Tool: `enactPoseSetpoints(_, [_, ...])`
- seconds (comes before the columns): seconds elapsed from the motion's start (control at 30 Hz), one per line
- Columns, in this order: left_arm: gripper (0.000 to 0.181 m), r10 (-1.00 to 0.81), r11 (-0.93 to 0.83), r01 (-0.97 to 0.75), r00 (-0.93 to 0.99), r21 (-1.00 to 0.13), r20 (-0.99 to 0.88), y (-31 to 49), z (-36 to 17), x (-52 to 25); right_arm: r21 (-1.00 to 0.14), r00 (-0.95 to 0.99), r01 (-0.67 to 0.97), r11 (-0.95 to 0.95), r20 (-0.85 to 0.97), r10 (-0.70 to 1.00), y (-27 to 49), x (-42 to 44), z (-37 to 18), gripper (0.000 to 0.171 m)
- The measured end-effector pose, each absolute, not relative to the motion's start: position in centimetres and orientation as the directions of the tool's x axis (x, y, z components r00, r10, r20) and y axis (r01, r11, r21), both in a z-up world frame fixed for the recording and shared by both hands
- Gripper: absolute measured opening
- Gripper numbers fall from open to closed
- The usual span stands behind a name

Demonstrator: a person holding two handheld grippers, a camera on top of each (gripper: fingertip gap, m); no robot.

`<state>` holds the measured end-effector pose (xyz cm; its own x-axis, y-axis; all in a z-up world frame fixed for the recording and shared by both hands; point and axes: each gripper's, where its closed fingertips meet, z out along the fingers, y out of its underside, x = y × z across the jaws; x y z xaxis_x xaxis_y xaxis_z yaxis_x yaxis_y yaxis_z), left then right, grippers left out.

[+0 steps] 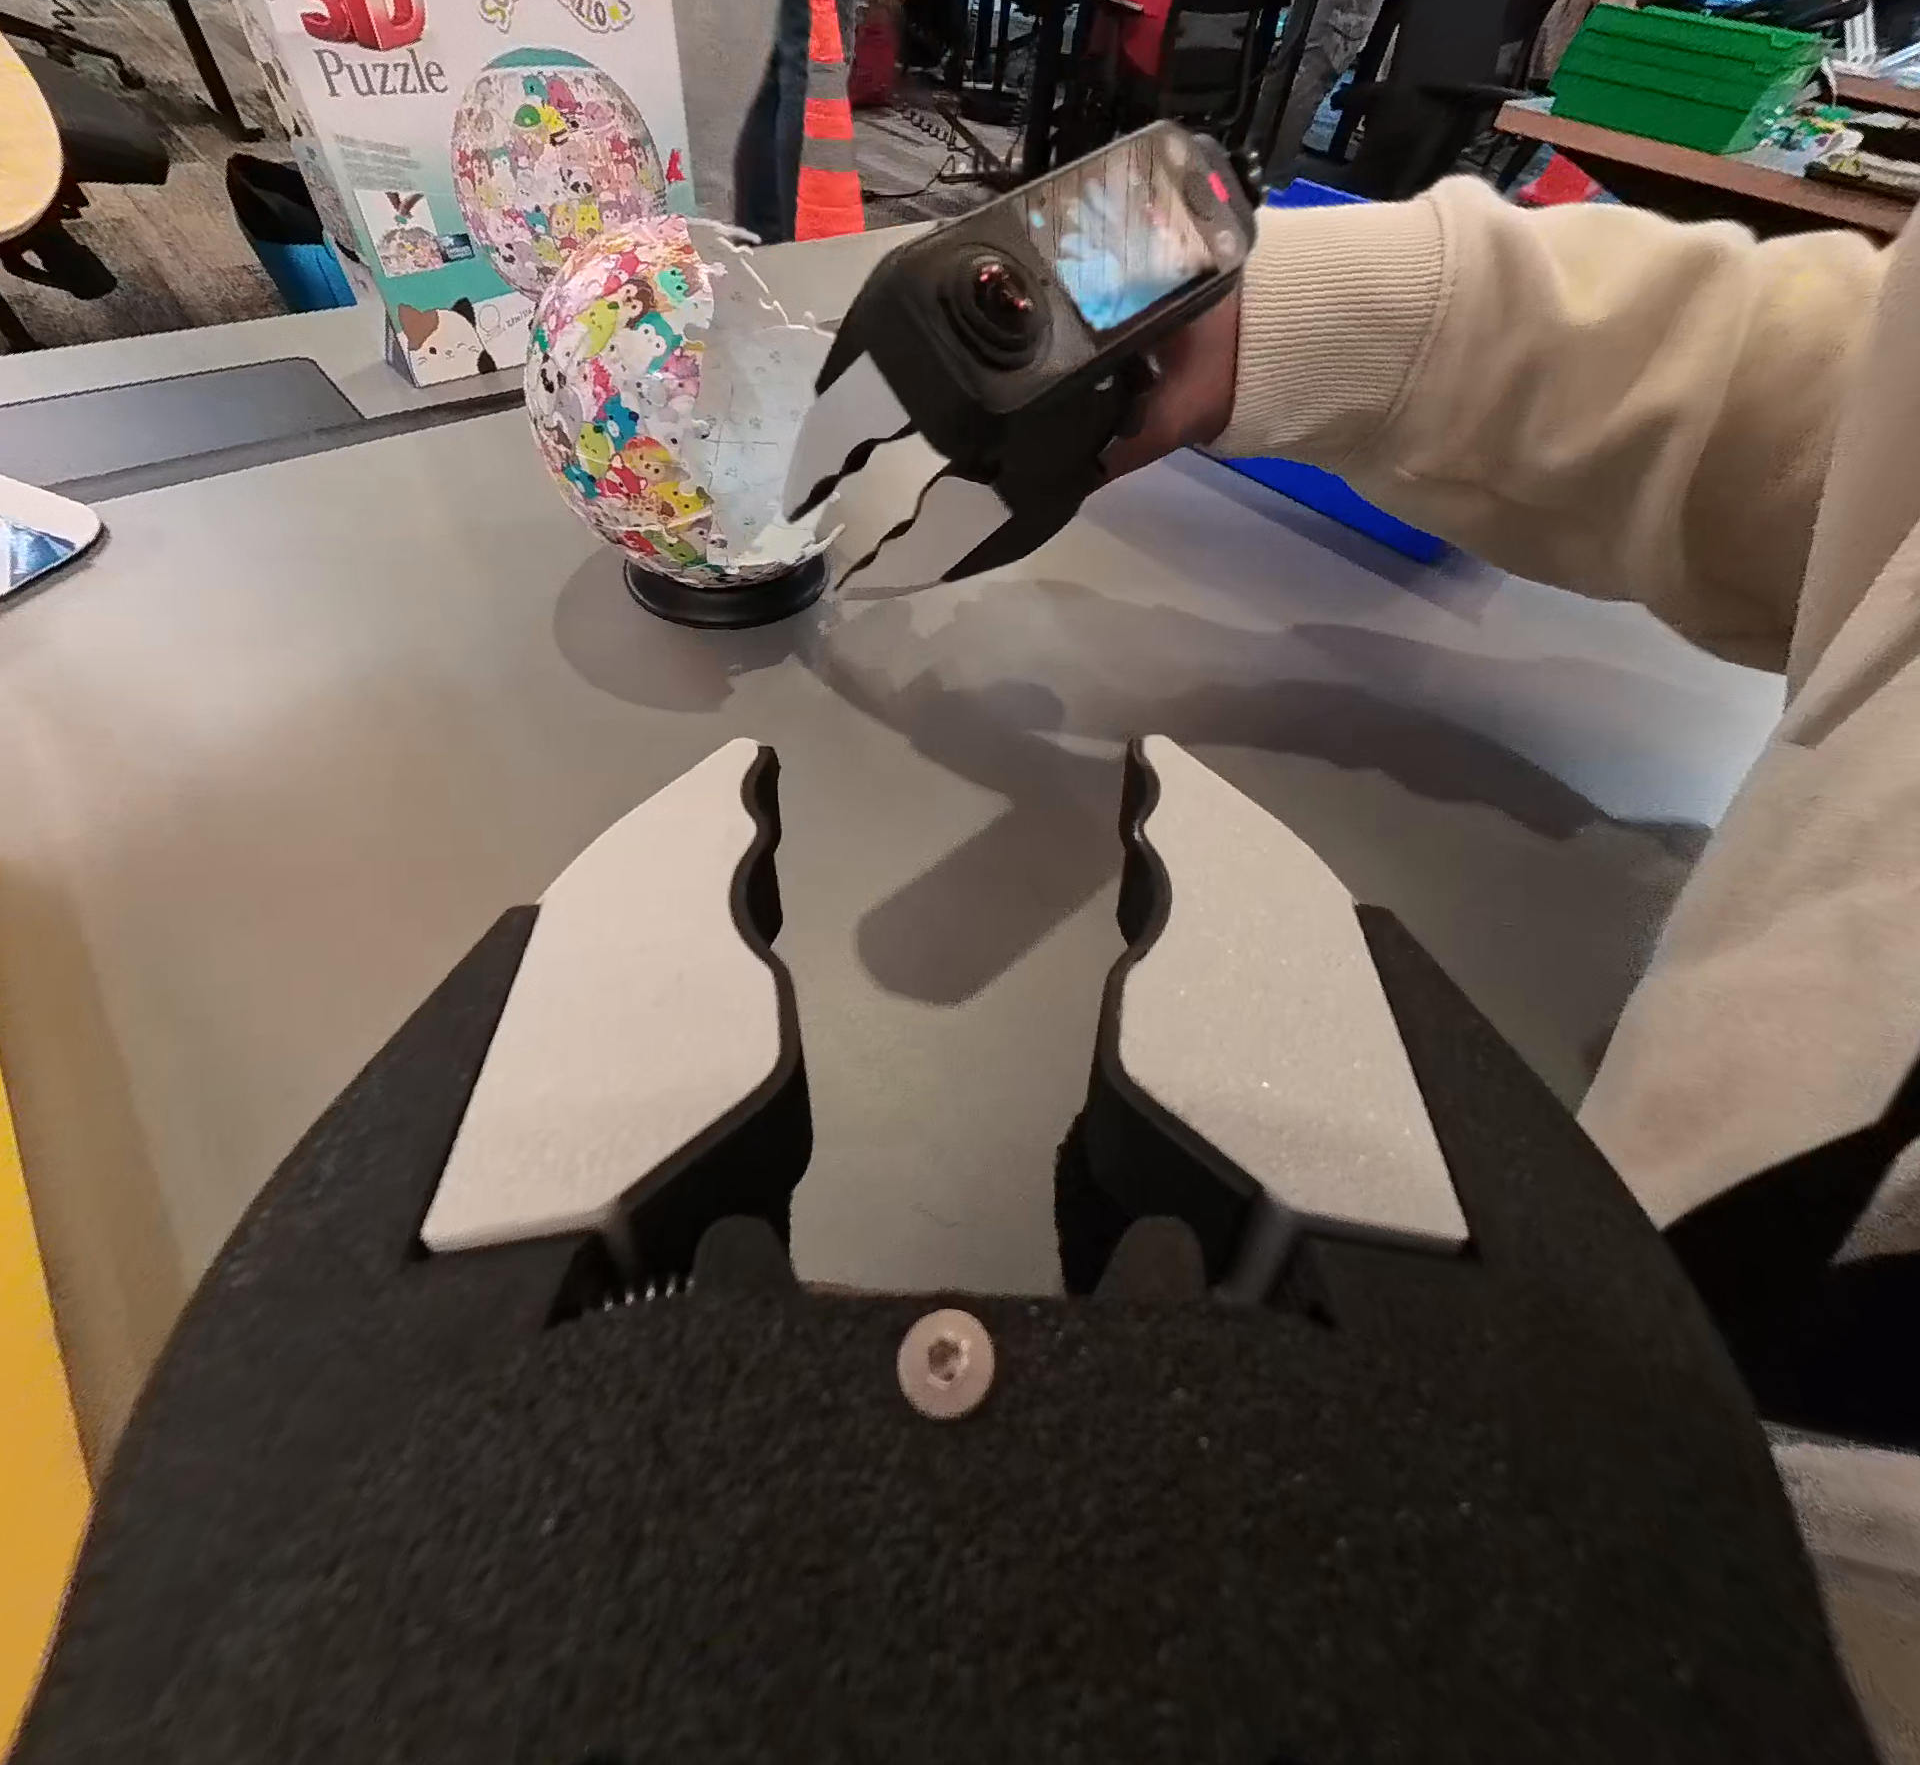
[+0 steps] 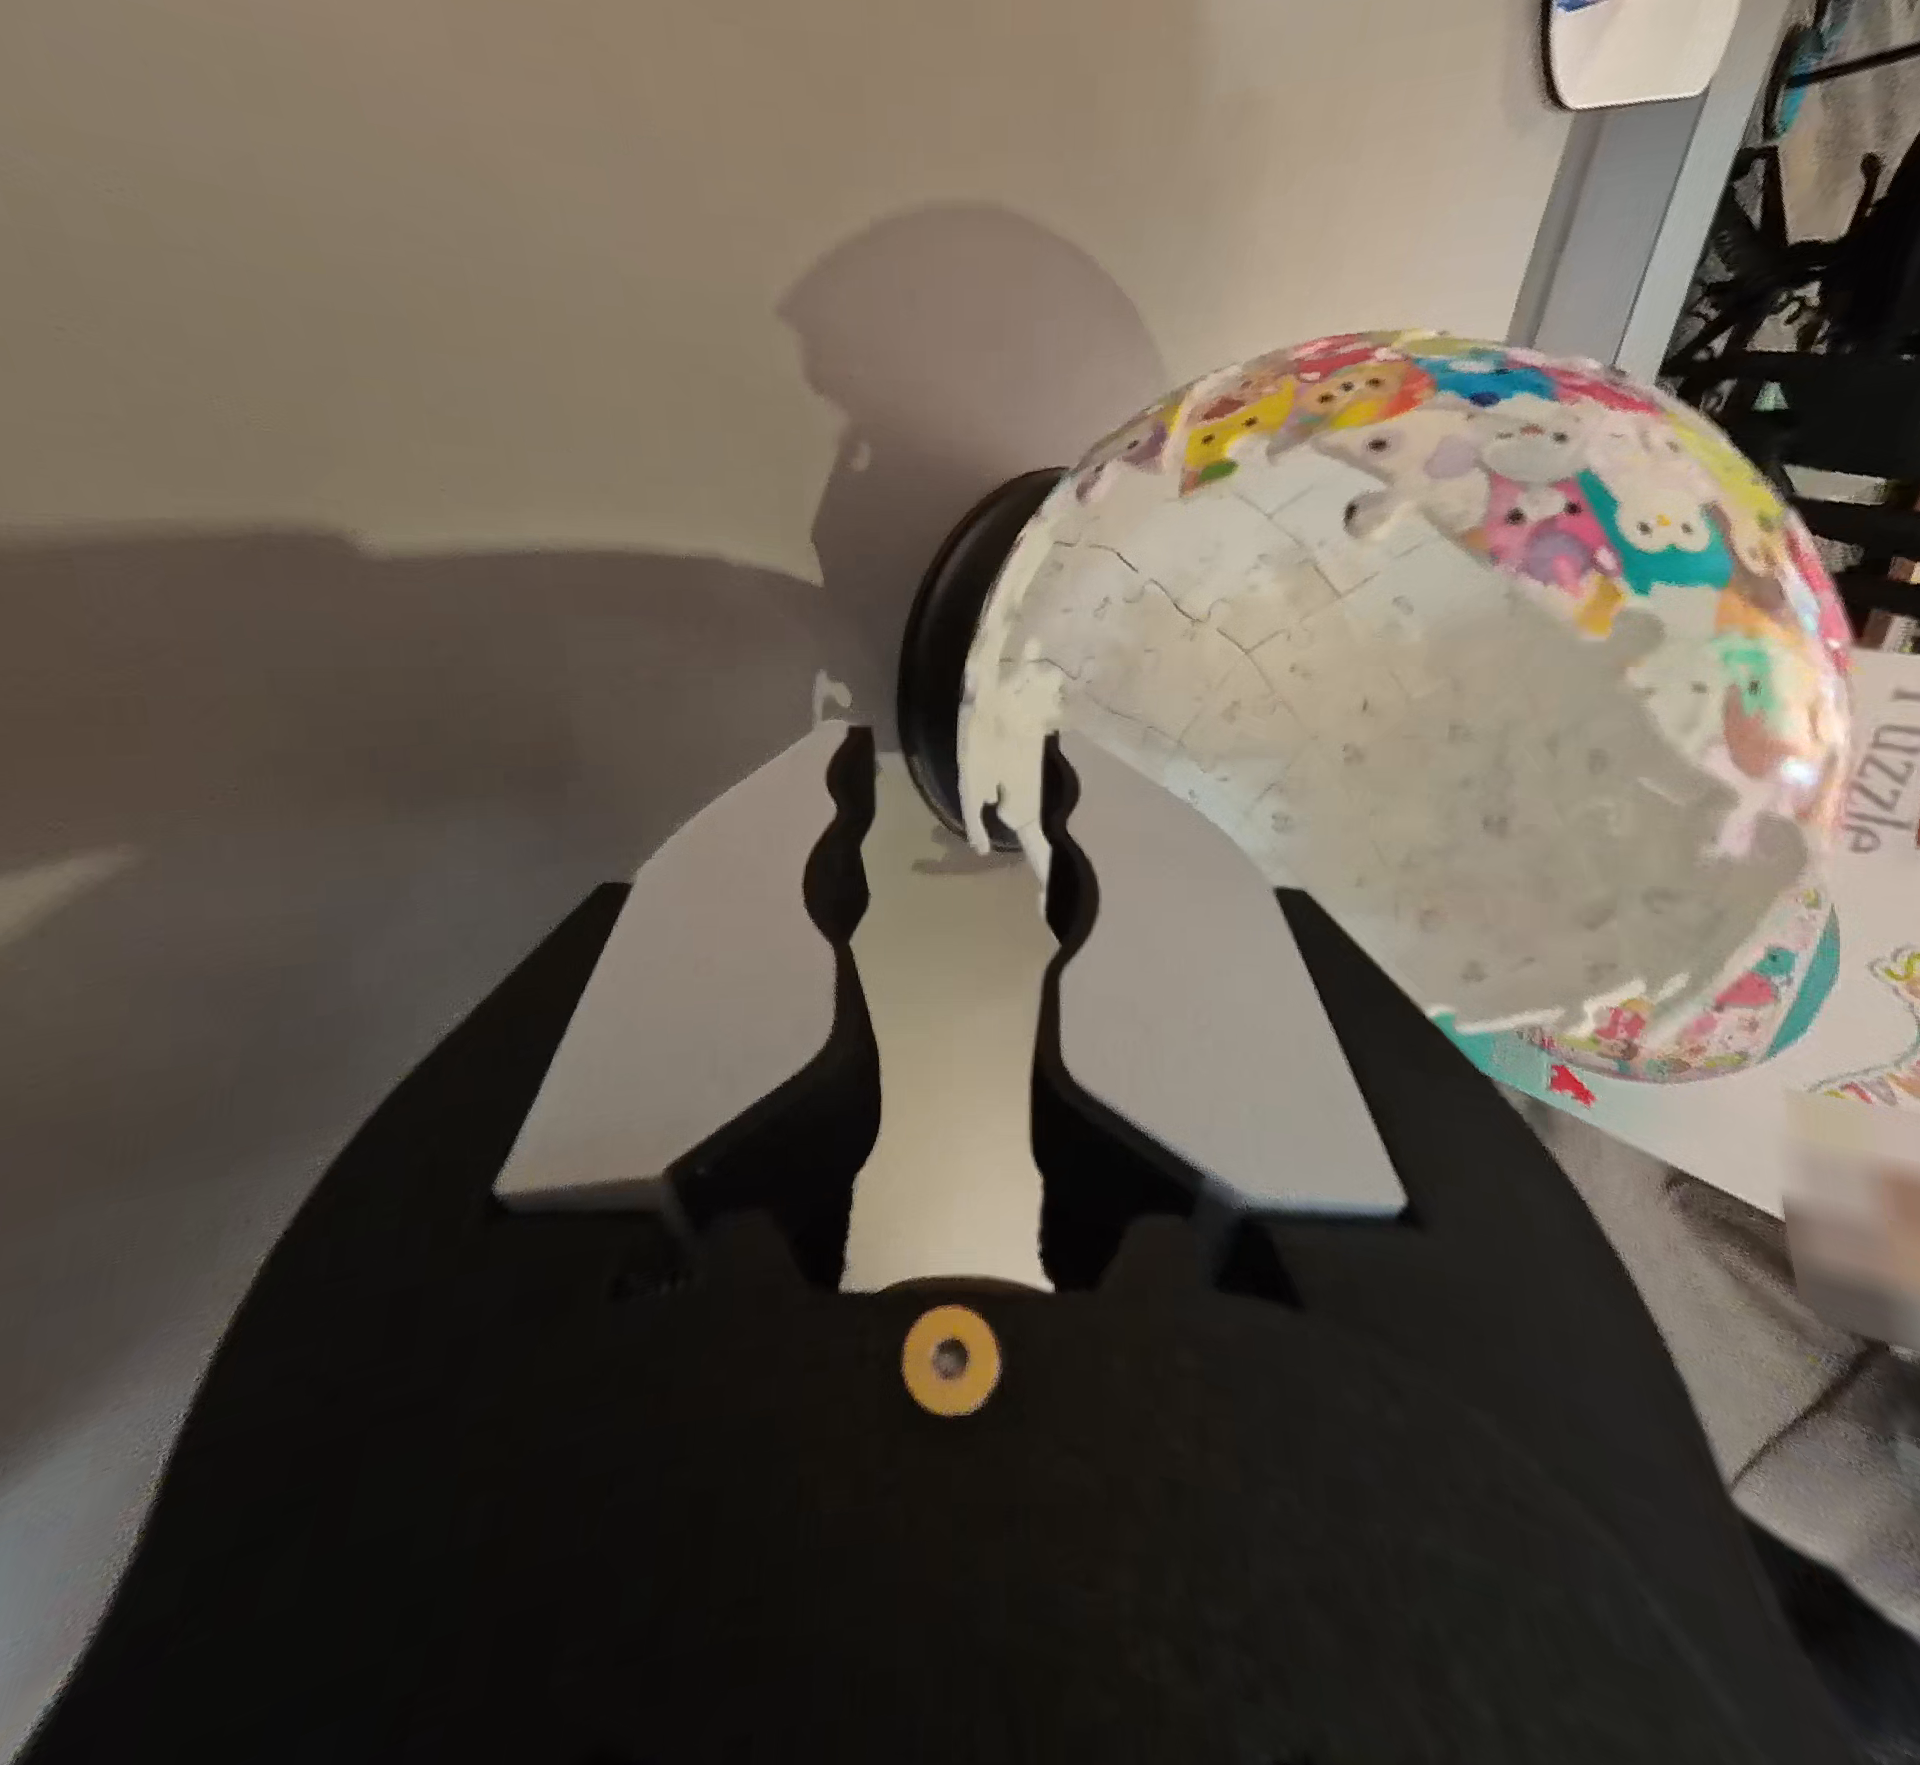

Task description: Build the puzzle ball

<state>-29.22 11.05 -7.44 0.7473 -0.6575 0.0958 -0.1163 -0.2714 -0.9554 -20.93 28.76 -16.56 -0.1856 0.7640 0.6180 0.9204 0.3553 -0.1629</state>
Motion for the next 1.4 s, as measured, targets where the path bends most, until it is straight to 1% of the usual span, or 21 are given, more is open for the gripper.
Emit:
enactPoseSetpoints(0.1, [0.062, -0.654, -0.274, -0.113, 0.750, -0.955, 0.099, 11.2, -7.4, -29.3, -0.242, -0.117, 0.911, 0.335, 0.626, 0.771, 27.5, -20.1, -15.3, 0.035])
enactPoseSetpoints(0.2, [0.060, -0.621, -0.301, -0.113, 0.777, -0.947, 0.105, 12.0, -7.7, -29.6, -0.416, 0.065, 0.886, 0.205, 0.548, 0.834, 25.6, -18.3, -14.1, 0.035])
enactPoseSetpoints(0.27, [0.060, -0.569, -0.347, -0.143, 0.818, -0.927, 0.087, 13.2, -8.4, -30.2, -0.565, 0.237, 0.822, 0.074, 0.456, 0.858, 25.1, -16.8, -12.7, 0.040])
enactPoseSetpoints(0.33, [0.061, -0.520, -0.381, -0.196, 0.853, -0.904, 0.035, 14.7, -8.9, -30.8, -0.671, 0.364, 0.742, -0.012, 0.388, 0.846, 25.2, -15.2, -11.0, 0.043])
enactPoseSetpoints(0.4, [0.063, -0.531, -0.380, -0.300, 0.845, -0.875, -0.060, 16.0, -8.7, -30.9, -0.713, 0.383, 0.701, -0.008, 0.366, 0.848, 24.7, -14.2, -8.5, 0.054])
enactPoseSetpoints(0.47, [0.073, -0.567, -0.362, -0.430, 0.806, -0.827, -0.171, 17.5, -8.0, -30.9, -0.732, 0.317, 0.679, 0.062, 0.369, 0.874, 23.7, -13.8, -4.8, 0.068])
enactPoseSetpoints(0.5, [0.077, -0.585, -0.368, -0.503, 0.779, -0.782, -0.226, 18.2, -7.8, -31.1, -0.708, 0.242, 0.697, 0.118, 0.387, 0.890, 23.2, -13.5, -3.3, 0.064])
enactPoseSetpoints(0.53, [0.078, -0.599, -0.379, -0.573, 0.751, -0.726, -0.280, 19.0, -7.8, -31.6, -0.661, 0.168, 0.730, 0.173, 0.420, 0.892, 23.2, -13.0, -2.1, 0.055])
enactPoseSetpoints(0.57, [0.079, -0.607, -0.397, -0.636, 0.723, -0.662, -0.330, 19.8, -7.9, -32.2, -0.616, 0.117, 0.756, 0.220, 0.458, 0.881, 23.8, -12.6, -1.0, 0.054])
enactPoseSetpoints(0.63, [0.077, -0.630, -0.403, -0.727, 0.661, -0.557, -0.408, 21.7, -8.0, -32.9, -0.531, 0.003, 0.802, 0.274, 0.463, 0.886, 25.5, -11.8, -0.9, 0.063])
enactPoseSetpoints(0.67, [0.075, -0.640, -0.394, -0.758, 0.632, -0.520, -0.437, 22.9, -8.2, -33.2, -0.473, -0.060, 0.833, 0.288, 0.440, 0.896, 26.6, -11.2, -2.0, 0.066])
enactPoseSetpoints(0.73, [0.070, -0.656, -0.397, -0.806, 0.584, -0.439, -0.478, 25.5, -9.3, -33.9, -0.384, -0.135, 0.865, 0.322, 0.439, 0.888, 30.2, -10.6, -4.6, 0.065])
enactPoseSetpoints(0.8, [0.068, -0.668, -0.419, -0.837, 0.546, -0.351, -0.505, 27.9, -10.9, -35.0, -0.350, -0.196, 0.875, 0.335, 0.375, 0.906, 32.5, -10.6, -7.9, 0.061])
enactPoseSetpoints(0.87, [0.069, -0.684, -0.424, -0.857, 0.514, -0.292, -0.517, 29.7, -12.3, -35.7, -0.345, -0.220, 0.872, 0.349, 0.361, 0.906, 34.6, -11.3, -10.4, 0.061])
enactPoseSetpoints(0.93, [0.068, -0.694, -0.426, -0.861, 0.509, -0.280, -0.509, 30.9, -13.4, -35.7, -0.442, -0.186, 0.838, 0.319, 0.318, 0.930, 35.8, -13.1, -11.2, 0.059])
enactPoseSetpoints(1.0, [0.067, -0.716, -0.385, -0.882, 0.472, -0.272, -0.515, 31.6, -14.1, -34.9, -0.469, -0.181, 0.818, 0.333, 0.339, 0.923, 37.4, -14.1, -11.8, 0.060])
enactPoseSetpoints(1.1, [0.068, -0.736, -0.295, -0.919, 0.393, -0.261, -0.551, 32.3, -14.4, -33.1, -0.432, -0.247, 0.806, 0.405, 0.377, 0.893, 38.7, -14.9, -13.1, 0.058])
enactPoseSetpoints(1.17, [0.068, -0.731, -0.221, -0.944, 0.327, -0.245, -0.599, 33.0, -13.9, -32.0, -0.440, -0.290, 0.788, 0.432, 0.354, 0.889, 38.3, -15.7, -13.9, 0.059])
enactPoseSetpoints(1.23, [0.068, -0.731, -0.167, -0.962, 0.269, -0.217, -0.628, 33.4, -13.6, -31.3, -0.399, -0.346, 0.785, 0.473, 0.350, 0.870, 38.0, -15.9, -14.8, 0.060])
enactPoseSetpoints(1.33, [0.073, -0.748, -0.144, -0.973, 0.225, -0.178, -0.624, 33.5, -14.2, -31.1, -0.362, -0.409, 0.771, 0.524, 0.350, 0.843, 37.9, -16.0, -15.7, 0.062])
enactPoseSetpoints(1.4, [0.075, -0.757, -0.155, -0.970, 0.240, -0.190, -0.608, 33.6, -14.6, -31.0, -0.352, -0.428, 0.764, 0.541, 0.352, 0.833, 38.0, -16.2, -16.1, 0.064])
